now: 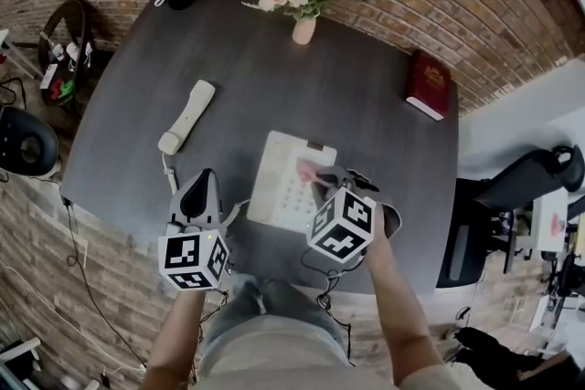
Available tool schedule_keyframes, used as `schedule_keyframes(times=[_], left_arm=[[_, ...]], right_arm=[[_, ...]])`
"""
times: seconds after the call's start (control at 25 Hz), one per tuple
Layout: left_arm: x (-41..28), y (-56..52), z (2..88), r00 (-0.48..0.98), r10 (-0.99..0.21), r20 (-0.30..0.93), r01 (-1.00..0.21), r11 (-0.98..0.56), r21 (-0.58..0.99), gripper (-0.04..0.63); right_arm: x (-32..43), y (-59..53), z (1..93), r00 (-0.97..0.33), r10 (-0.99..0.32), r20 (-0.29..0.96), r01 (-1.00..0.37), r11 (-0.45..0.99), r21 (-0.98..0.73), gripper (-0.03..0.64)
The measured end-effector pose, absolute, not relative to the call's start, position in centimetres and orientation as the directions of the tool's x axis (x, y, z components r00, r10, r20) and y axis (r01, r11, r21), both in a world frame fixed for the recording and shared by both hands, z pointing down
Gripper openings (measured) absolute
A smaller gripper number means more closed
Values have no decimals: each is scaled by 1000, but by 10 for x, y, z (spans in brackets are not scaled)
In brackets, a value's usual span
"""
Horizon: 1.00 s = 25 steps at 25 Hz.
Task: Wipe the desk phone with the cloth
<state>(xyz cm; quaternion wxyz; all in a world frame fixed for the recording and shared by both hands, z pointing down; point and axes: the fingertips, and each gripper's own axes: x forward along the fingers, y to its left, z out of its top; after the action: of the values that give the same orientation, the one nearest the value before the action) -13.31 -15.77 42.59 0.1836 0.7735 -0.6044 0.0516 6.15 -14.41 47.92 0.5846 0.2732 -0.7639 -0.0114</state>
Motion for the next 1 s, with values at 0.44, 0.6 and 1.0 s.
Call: schedule_keyframes(times=[0.44, 0.6, 1.0], left_arm=[[-125, -180, 437, 265, -906, 329, -955, -200, 220, 3], [-126, -185, 443, 257, -904, 341, -957, -188, 222, 3], [-124, -190, 451, 248, -901, 356, -959, -176, 222, 3]], right_arm=[[73, -182, 488, -124, -468, 875, -359, 843, 400, 20], [73, -189, 493, -123, -463, 878, -352, 847, 398, 20], [74, -193, 506, -126, -441, 889, -346, 859, 377, 20]])
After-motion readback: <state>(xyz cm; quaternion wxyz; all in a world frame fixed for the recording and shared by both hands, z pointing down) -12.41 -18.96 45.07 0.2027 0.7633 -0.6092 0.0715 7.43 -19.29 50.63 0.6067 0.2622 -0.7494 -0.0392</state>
